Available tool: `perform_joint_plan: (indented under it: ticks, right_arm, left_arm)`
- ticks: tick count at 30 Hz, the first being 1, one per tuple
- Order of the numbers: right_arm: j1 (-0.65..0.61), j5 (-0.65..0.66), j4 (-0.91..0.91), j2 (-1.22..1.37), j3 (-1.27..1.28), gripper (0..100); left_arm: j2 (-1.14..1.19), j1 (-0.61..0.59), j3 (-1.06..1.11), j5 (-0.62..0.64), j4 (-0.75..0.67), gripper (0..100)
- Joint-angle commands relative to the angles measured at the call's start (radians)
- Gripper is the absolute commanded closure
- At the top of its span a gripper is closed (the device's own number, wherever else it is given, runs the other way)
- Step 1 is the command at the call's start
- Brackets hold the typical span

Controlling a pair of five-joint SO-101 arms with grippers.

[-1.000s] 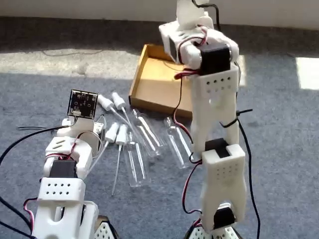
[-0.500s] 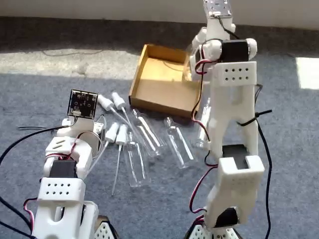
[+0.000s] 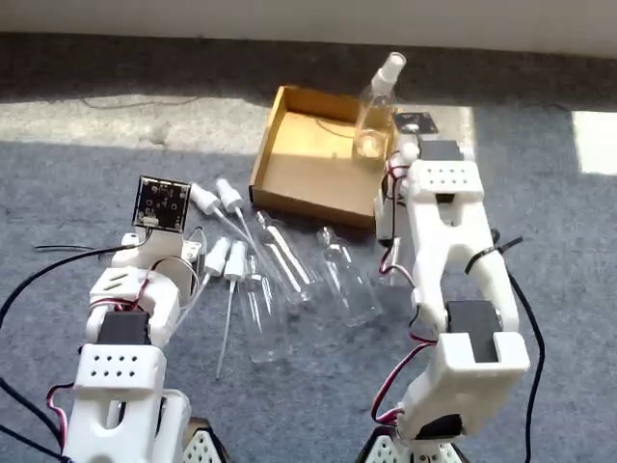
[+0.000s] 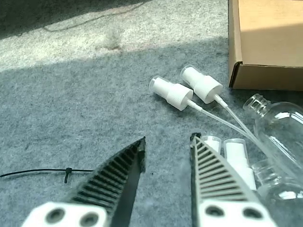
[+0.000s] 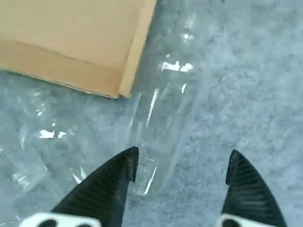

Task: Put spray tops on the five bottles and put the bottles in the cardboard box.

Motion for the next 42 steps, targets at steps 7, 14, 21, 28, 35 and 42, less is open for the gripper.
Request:
perform_joint_plan:
  ticks: [7, 14, 21, 28, 35, 42]
  right_arm:
    - [-0.013, -0.043, -0.177, -0.054, 0.145, 73.8]
    - [0.056, 0.041, -0.166, -0.059, 0.213, 78.7]
    - [0.217, 0.226, -0.102, -0.062, 0.259, 89.1]
    - [0.357, 0.367, -0.054, -0.062, 0.268, 92.0]
    - [0.335, 0.565, -0.079, -0.186, 0.444, 96.3]
    - [0.285, 0.595, -0.15, -0.387, 0.578, 88.2]
  left_arm:
    - [-0.016, 0.018, -0.007, 0.005, -0.018, 85]
    - [-0.016, 0.018, -0.007, 0.005, -0.015, 85]
    - [-0.016, 0.018, -0.007, 0.005, -0.015, 85]
    - [-0.016, 0.018, -0.007, 0.005, -0.015, 85]
    - [-0.013, 0.018, -0.005, 0.005, -0.017, 85]
    - [-0.012, 0.018, -0.005, 0.005, -0.015, 85]
